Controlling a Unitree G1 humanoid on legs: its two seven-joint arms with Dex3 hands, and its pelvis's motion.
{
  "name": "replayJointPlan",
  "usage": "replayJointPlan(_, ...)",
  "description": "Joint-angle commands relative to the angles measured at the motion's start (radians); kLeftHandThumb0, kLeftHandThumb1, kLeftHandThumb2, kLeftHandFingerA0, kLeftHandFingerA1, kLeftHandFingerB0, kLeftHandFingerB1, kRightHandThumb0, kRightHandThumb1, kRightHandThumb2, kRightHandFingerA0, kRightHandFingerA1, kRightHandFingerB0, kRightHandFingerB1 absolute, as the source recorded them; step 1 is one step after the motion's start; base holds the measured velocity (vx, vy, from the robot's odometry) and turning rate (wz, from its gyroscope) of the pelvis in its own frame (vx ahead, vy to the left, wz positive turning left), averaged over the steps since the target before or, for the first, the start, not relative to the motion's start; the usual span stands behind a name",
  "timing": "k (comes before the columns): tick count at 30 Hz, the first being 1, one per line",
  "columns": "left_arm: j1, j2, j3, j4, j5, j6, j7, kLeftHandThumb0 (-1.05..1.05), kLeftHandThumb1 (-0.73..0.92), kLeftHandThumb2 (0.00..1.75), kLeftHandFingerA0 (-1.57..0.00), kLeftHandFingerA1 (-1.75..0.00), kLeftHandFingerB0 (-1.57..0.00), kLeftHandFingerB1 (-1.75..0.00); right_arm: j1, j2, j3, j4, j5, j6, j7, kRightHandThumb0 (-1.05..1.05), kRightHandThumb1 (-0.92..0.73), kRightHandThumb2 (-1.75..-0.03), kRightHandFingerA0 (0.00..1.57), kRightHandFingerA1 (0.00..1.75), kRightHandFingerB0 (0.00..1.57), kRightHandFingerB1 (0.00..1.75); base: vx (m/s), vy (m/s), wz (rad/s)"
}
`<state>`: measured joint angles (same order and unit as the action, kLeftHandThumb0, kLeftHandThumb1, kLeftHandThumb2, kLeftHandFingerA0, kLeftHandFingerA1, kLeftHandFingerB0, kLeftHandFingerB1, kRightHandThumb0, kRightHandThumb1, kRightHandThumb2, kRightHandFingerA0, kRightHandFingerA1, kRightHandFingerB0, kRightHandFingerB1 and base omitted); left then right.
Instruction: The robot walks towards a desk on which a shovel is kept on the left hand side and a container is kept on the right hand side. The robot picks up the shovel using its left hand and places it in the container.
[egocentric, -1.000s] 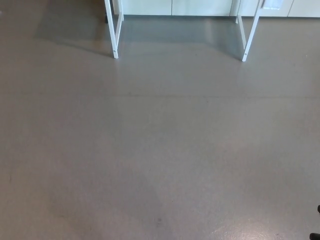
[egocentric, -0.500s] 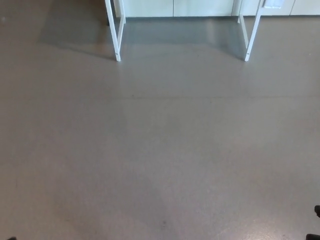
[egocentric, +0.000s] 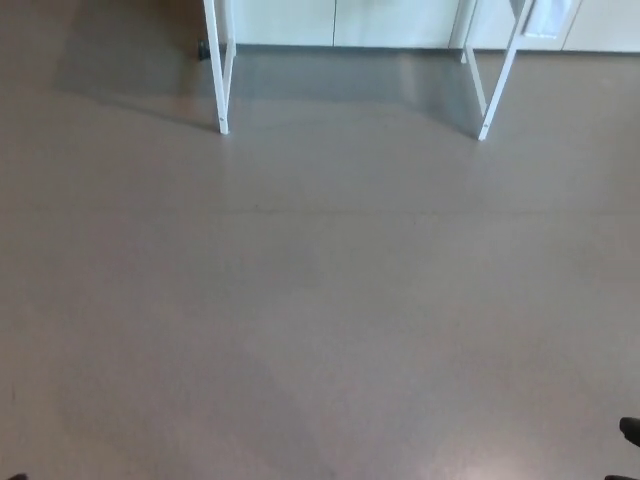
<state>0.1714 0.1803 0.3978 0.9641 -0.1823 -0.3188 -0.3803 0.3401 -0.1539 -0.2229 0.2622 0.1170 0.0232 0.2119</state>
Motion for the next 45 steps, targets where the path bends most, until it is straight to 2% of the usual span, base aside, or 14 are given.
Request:
replayJointPlan(1,0.007,-0.001,-0.008,0.001,-0.009,-0.051,0.012,-0.25,0.52,0.61,-0.36,-0.43,-0.35,-0.36,-0.006,-0.017,-0.005,0.006,-0.008,-0.037,-0.010,-0.22,-0.47,-0.59,0.55,0.53,0.41,0.44,0.28,0.024,0.09)
replayJointPlan(6,0.005,0.002,-0.012,0.013,-0.010,-0.066,0.004,-0.20,0.54,0.56,-0.40,-0.45,-0.37,-0.33,-0.006,-0.022,0.004,0.005,-0.022,-0.037,-0.016,-0.23,-0.47,-0.59,0.55,0.53,0.40,0.44,0.26,-0.077,0.12)
replayJointPlan(7,0.008,0.003,-0.018,0.012,-0.004,-0.074,0.006,-0.25,0.49,0.61,-0.36,-0.45,-0.36,-0.36,-0.005,-0.020,0.003,0.001,-0.018,-0.034,-0.015,-0.22,-0.47,-0.59,0.54,0.53,0.40,0.44,0.28,-0.130,0.16)
replayJointPlan(15,0.014,0.003,-0.042,0.000,0.010,-0.090,0.031,-0.22,0.52,0.60,-0.36,-0.45,-0.37,-0.35,-0.003,-0.023,0.009,-0.004,-0.024,-0.042,-0.017,-0.23,-0.46,-0.59,0.54,0.53,0.41,0.45,0.36,-0.196,0.18)
replayJointPlan(18,0.024,-0.003,-0.041,-0.010,-0.004,-0.092,0.008,-0.15,0.55,0.56,-0.35,-0.41,-0.36,-0.32,-0.009,-0.028,0.009,0.008,-0.024,-0.046,-0.013,-0.23,-0.46,-0.60,0.54,0.53,0.40,0.45,0.22,-0.121,-0.02)
replayJointPlan(23,0.038,-0.024,-0.048,-0.030,-0.003,-0.093,0.018,-0.16,0.55,0.57,-0.36,-0.39,-0.36,-0.32,-0.002,-0.030,0.010,-0.002,-0.030,-0.043,-0.016,-0.22,-0.46,-0.59,0.57,0.54,0.42,0.45,0.20,0.017,-0.09)
replayJointPlan(27,0.061,-0.049,-0.055,-0.061,-0.008,-0.102,0.013,-0.25,0.52,0.61,-0.33,-0.43,-0.32,-0.34,0.013,-0.031,0.010,-0.001,-0.029,-0.059,-0.007,-0.23,-0.45,-0.59,0.55,0.54,0.42,0.46,0.23,0.173,-0.05)
replayJointPlan(28,0.066,-0.056,-0.059,-0.072,-0.004,-0.108,0.019,-0.18,0.55,0.57,-0.35,-0.39,-0.35,-0.32,0.013,-0.032,0.009,0.002,-0.026,-0.060,-0.004,-0.23,-0.45,-0.59,0.55,0.54,0.42,0.46,0.21,0.239,-0.08)
replayJointPlan(33,0.088,-0.081,-0.080,-0.141,0.007,-0.101,0.052,-0.25,0.54,0.58,-0.34,-0.37,-0.37,-0.33,0.016,-0.035,0.013,0.020,-0.029,-0.079,0.009,-0.24,-0.46,-0.60,0.55,0.55,0.40,0.46,0.07,0.072,0.04)
replayJointPlan(38,0.098,-0.093,-0.094,-0.154,0.006,-0.089,0.063,-0.15,0.57,0.57,-0.32,-0.36,-0.35,-0.32,0.029,-0.032,0.009,0.020,-0.021,-0.092,0.016,-0.24,-0.45,-0.60,0.54,0.55,0.40,0.46,0.10,-0.101,0.04)
replayJointPlan(45,0.095,-0.076,-0.106,-0.090,0.021,-0.136,0.070,-0.20,0.55,0.57,-0.35,-0.37,-0.35,-0.32,0.039,-0.037,0.013,0.013,-0.022,-0.097,0.027,-0.28,-0.43,-0.62,0.57,0.57,0.39,0.48,0.09,-0.240,0.06)
